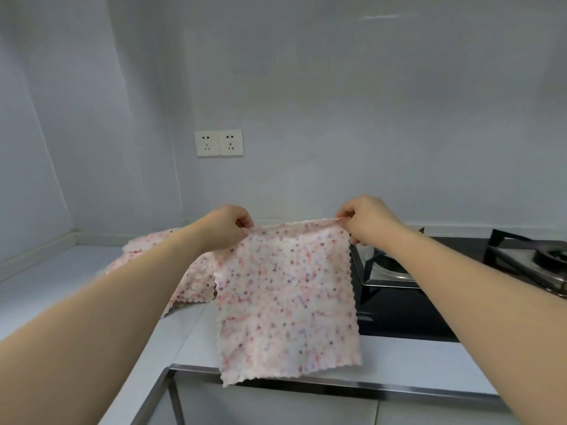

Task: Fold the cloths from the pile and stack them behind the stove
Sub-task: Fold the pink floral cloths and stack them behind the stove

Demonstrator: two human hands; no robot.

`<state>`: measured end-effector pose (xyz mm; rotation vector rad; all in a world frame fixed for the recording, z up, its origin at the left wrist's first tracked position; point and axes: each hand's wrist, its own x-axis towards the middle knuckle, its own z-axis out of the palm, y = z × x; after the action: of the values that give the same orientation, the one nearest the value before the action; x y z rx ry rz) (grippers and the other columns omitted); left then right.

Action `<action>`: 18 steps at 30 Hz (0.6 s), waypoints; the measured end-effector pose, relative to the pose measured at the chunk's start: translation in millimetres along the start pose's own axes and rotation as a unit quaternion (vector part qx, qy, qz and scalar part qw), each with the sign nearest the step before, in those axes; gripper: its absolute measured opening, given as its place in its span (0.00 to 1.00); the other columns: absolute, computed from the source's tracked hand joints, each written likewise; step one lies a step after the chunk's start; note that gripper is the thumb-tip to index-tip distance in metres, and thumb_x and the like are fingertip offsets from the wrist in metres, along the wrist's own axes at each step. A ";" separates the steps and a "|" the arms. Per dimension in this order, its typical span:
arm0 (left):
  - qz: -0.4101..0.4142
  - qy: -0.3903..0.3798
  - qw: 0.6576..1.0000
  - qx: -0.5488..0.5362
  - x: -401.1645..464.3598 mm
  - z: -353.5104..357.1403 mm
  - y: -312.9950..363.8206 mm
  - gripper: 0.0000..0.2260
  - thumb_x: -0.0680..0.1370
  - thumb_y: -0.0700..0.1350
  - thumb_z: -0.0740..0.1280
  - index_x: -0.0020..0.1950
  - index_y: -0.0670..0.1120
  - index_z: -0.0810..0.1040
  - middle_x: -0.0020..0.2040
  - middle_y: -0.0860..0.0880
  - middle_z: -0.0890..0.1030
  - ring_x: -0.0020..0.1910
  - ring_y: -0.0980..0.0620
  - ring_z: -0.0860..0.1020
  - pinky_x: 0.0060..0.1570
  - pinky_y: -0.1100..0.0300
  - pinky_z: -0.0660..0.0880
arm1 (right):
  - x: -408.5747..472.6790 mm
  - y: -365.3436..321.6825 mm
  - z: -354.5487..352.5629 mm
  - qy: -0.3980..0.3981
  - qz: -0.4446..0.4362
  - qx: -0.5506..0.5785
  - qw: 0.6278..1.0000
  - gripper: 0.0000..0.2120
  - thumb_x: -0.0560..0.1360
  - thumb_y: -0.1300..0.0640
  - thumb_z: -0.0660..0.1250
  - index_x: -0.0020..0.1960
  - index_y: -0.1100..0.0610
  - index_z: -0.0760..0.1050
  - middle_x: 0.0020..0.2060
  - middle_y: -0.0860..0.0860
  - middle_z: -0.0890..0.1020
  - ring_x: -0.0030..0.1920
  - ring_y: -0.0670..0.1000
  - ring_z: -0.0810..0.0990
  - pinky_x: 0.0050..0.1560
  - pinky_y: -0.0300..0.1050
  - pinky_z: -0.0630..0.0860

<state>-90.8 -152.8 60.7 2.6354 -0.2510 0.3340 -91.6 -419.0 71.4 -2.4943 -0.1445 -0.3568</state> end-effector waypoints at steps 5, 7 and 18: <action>-0.016 -0.002 0.999 0.033 23.6 58.2 -39.5 0.05 0.77 0.40 0.66 0.44 0.48 0.77 0.43 0.50 0.79 0.43 0.48 0.76 0.42 0.60 0.70 | 23.2 43.2 68.1 -0.013 0.074 0.076 0.994 0.11 0.78 0.67 0.58 0.49 0.56 0.77 0.38 0.58 0.83 0.30 0.51 0.82 0.29 0.40 0.78; -0.015 0.009 0.999 0.050 27.5 71.8 -47.1 0.04 0.79 0.41 0.64 0.45 0.47 0.77 0.44 0.49 0.79 0.43 0.48 0.76 0.40 0.58 0.70 | 28.6 54.6 87.8 -0.011 0.087 0.103 0.991 0.11 0.77 0.68 0.59 0.45 0.55 0.76 0.42 0.58 0.82 0.36 0.53 0.83 0.36 0.44 0.82; 0.238 0.042 0.957 0.157 -78.4 121.6 -64.2 0.08 0.74 0.44 0.56 0.43 0.46 0.74 0.39 0.49 0.75 0.37 0.47 0.73 0.35 0.55 0.70 | -55.2 90.9 108.1 -0.055 -0.028 -0.048 0.997 0.08 0.75 0.65 0.61 0.45 0.54 0.75 0.43 0.47 0.77 0.44 0.48 0.76 0.42 0.43 0.71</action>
<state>-127.4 -144.9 -93.1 2.8328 -0.8755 0.6936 -103.8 -430.2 -79.3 -2.6090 -0.2482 -0.2546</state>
